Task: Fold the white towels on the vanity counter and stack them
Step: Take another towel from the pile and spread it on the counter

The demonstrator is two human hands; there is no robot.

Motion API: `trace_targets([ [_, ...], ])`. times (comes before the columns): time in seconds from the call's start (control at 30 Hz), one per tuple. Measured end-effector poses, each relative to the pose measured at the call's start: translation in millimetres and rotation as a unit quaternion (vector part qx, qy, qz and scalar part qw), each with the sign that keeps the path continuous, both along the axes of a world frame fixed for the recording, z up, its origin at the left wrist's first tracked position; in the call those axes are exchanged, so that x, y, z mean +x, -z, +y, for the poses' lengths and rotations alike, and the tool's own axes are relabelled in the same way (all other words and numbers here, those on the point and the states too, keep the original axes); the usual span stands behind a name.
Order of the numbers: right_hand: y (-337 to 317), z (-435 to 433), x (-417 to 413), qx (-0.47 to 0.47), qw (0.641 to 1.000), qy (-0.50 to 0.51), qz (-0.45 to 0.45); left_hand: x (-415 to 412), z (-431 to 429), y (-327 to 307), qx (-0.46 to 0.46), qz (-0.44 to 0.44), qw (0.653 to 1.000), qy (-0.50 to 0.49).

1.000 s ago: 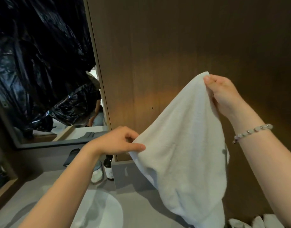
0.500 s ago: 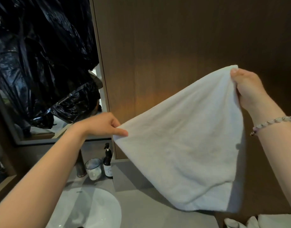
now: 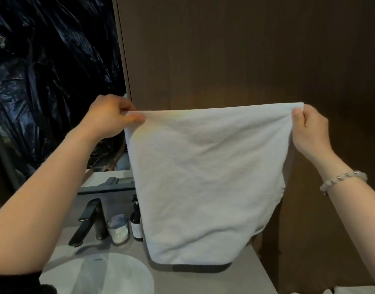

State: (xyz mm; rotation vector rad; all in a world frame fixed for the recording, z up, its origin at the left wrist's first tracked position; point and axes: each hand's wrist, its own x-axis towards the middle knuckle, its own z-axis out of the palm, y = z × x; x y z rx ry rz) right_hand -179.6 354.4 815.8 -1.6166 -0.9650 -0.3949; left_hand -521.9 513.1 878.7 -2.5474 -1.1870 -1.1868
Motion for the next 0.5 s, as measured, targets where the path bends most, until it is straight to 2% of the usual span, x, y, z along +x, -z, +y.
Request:
trace_targets([
  [0.1, 5, 1, -9, -0.015, 0.998, 0.055, -0.031, 1, -2, 3, 0.016, -0.070, 0.997, -0.011],
  [0.17, 5, 6, -16, 0.000, 0.999, 0.034, 0.024, 5, -4, 4, 0.021, -0.085, 0.996, -0.018],
  [0.27, 4, 14, -22, 0.001, 0.983, -0.054, 0.177, 7, -4, 5, -0.010, -0.049, 0.999, -0.022],
  [0.37, 10, 13, -22, -0.057, 0.979, -0.093, 0.172, 8, -3, 10, 0.021, -0.099, 0.994, -0.051],
  [0.43, 16, 13, -22, -0.082, 0.974, -0.119, 0.172, 8, -6, 11, 0.006, -0.063, 0.997, -0.036],
  [0.5, 20, 13, -18, -0.098, 0.976, -0.101, 0.168, 6, -10, 9, -0.082, 0.030, 0.996, 0.017],
])
